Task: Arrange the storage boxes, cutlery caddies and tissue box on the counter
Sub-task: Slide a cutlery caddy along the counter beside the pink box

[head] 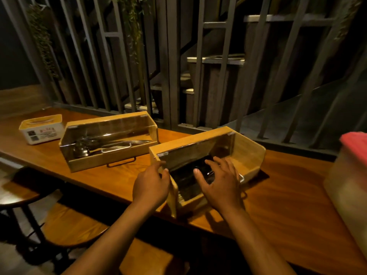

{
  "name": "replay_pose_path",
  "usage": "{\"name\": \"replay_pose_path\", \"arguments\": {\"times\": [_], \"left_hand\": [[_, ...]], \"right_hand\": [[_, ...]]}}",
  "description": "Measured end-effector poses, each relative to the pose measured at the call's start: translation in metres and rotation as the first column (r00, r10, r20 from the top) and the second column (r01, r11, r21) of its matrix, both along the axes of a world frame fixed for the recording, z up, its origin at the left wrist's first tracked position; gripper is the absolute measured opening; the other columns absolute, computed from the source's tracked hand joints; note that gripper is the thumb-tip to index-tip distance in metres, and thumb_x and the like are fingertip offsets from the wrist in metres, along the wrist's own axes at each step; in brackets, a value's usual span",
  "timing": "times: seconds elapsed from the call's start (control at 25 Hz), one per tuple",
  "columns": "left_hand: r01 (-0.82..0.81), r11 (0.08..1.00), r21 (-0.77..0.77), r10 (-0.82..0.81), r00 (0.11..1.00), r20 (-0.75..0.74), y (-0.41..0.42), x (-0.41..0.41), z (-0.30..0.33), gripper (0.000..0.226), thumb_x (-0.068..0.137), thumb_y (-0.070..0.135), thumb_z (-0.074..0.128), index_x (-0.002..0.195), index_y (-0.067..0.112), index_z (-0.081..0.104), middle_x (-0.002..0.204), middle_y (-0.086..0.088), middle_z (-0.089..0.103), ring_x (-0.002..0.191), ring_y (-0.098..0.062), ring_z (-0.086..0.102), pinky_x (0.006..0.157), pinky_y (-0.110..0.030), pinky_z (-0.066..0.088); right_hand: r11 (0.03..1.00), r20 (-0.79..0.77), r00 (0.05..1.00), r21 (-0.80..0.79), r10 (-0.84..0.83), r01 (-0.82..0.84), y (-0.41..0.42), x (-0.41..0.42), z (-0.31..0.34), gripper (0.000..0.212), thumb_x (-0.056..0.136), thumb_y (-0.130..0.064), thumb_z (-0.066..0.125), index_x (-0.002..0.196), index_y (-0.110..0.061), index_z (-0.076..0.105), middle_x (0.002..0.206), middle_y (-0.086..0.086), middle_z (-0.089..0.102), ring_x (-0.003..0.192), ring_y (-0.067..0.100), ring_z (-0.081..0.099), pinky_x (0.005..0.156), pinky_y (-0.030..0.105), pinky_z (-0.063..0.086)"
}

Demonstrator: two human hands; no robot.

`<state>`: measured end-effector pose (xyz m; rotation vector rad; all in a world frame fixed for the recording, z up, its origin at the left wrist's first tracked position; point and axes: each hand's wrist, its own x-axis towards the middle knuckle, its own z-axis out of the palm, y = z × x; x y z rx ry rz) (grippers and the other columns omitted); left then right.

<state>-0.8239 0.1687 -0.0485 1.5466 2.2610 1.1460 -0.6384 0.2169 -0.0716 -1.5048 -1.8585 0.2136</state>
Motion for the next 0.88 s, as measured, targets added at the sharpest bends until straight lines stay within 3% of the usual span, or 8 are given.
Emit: {"name": "replay_pose_path", "arguments": {"times": [0.08,0.16,0.28,0.44,0.56,0.64,0.76,0.88], "left_hand": [[-0.033,0.999,0.023,0.032,0.997,0.07,0.011,-0.018,0.002,0.034,0.093,0.044,0.05,0.125,0.032,0.052,0.097,0.002,0.069,0.085,-0.02,0.064,0.069,-0.035,0.051],[-0.054,0.999,0.002,0.053,0.988,0.148,0.036,-0.038,0.0,0.047,0.091,0.049,0.053,0.133,0.029,0.045,0.116,-0.004,0.064,0.1,-0.025,0.061,0.083,-0.044,0.052],[0.112,0.992,-0.051,-0.09,0.942,0.322,0.071,-0.05,-0.006,0.065,0.088,0.055,0.057,0.143,0.026,0.039,0.143,-0.01,0.047,0.125,-0.031,0.049,0.1,-0.049,0.044],[0.2,0.98,-0.015,-0.178,0.898,0.403,0.085,-0.054,-0.016,0.053,0.08,0.058,0.066,0.121,0.025,0.06,0.125,-0.004,0.062,0.105,-0.023,0.058,0.089,-0.042,0.051],[0.214,0.973,-0.089,-0.174,0.929,0.327,0.083,-0.061,-0.015,0.059,0.073,0.071,0.062,0.114,0.029,0.068,0.114,-0.001,0.066,0.102,-0.026,0.06,0.089,-0.048,0.052],[0.332,0.933,-0.138,-0.239,0.86,0.451,0.079,-0.055,-0.01,0.052,0.075,0.068,0.063,0.108,0.029,0.071,0.106,-0.004,0.068,0.095,-0.028,0.063,0.079,-0.044,0.055],[0.483,0.85,-0.209,-0.289,0.76,0.582,0.065,-0.024,-0.006,0.051,0.083,0.06,0.06,0.126,0.031,0.06,0.108,-0.003,0.064,0.092,-0.025,0.061,0.063,-0.034,0.052],[0.502,0.839,-0.211,-0.295,0.744,0.599,0.054,0.007,-0.009,0.063,0.086,0.06,0.057,0.142,0.036,0.041,0.121,-0.004,0.055,0.098,-0.023,0.055,0.063,-0.032,0.046]], "right_hand": [[0.999,0.022,0.999,-0.028,0.041,-0.04,-0.016,-0.018,0.001,0.076,0.074,-0.084,0.034,0.133,-0.038,0.049,0.151,-0.008,0.039,0.146,0.021,0.017,0.116,0.048,0.012],[0.997,0.09,0.995,-0.06,0.043,-0.038,-0.031,-0.034,-0.004,0.091,0.066,-0.092,0.028,0.14,-0.04,0.038,0.157,-0.008,0.027,0.148,0.021,0.005,0.116,0.051,0.01],[0.992,0.193,0.981,-0.128,0.032,-0.007,-0.041,-0.04,-0.008,0.1,0.063,-0.092,0.034,0.148,-0.041,0.019,0.163,-0.007,0.008,0.149,0.02,-0.012,0.116,0.051,0.009],[0.986,0.208,0.976,-0.165,0.066,-0.032,-0.041,-0.034,-0.007,0.085,0.077,-0.072,0.053,0.148,-0.043,0.016,0.162,-0.009,0.006,0.148,0.018,-0.015,0.117,0.05,0.013],[0.985,0.16,0.985,-0.169,0.063,-0.036,-0.041,-0.016,-0.002,0.084,0.072,-0.066,0.058,0.144,-0.046,0.02,0.161,-0.014,0.011,0.149,0.016,-0.01,0.114,0.052,0.018],[0.984,0.18,0.983,-0.177,0.024,0.009,-0.039,0.003,0.002,0.086,0.066,-0.065,0.058,0.142,-0.047,0.021,0.16,-0.014,0.014,0.149,0.018,-0.003,0.112,0.055,0.023],[0.985,0.183,0.982,-0.161,-0.036,0.066,-0.041,0.027,0.0,0.091,0.066,-0.074,0.062,0.144,-0.046,0.022,0.161,-0.013,0.014,0.149,0.019,-0.002,0.113,0.054,0.023],[0.992,0.185,0.981,-0.1,-0.064,0.083,-0.045,0.053,-0.003,0.09,0.068,-0.075,0.062,0.144,-0.045,0.024,0.16,-0.013,0.017,0.149,0.018,0.001,0.113,0.048,0.025]]}}
